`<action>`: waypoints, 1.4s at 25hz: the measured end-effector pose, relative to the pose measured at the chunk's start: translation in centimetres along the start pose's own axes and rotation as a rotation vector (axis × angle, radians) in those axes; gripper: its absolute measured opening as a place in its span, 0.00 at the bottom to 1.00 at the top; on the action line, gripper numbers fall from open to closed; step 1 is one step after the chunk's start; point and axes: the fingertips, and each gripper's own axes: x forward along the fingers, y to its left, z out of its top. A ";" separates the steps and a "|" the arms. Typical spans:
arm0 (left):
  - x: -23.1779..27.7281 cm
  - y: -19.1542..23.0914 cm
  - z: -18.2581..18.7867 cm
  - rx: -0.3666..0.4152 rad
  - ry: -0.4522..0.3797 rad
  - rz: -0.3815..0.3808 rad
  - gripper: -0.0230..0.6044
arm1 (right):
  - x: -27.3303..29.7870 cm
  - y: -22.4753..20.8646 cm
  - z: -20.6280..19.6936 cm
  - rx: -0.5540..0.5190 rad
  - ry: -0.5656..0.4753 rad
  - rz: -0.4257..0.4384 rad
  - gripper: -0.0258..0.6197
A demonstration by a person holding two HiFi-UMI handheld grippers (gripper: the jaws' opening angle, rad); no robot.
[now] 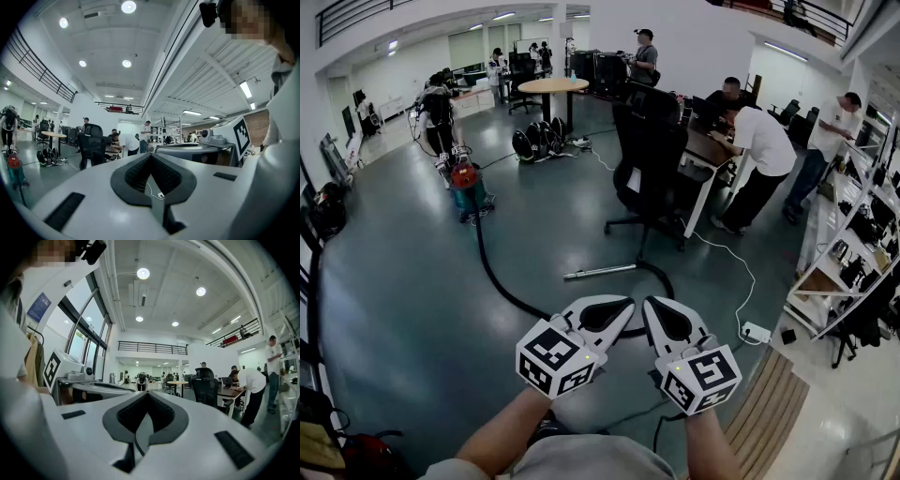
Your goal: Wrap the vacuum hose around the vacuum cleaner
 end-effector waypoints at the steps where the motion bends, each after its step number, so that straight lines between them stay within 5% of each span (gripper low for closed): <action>1: 0.1 0.0 0.0 0.001 -0.002 0.000 0.04 | 0.0 -0.1 -0.1 0.000 0.000 -0.002 0.04; 23: 2.5 0.5 -1.6 -0.005 0.044 0.002 0.04 | -0.9 -3.8 -1.5 0.056 0.006 -0.026 0.04; 35: 6.3 6.2 -4.0 -0.060 0.101 -0.030 0.04 | 3.9 -7.8 -4.0 0.079 0.089 -0.045 0.04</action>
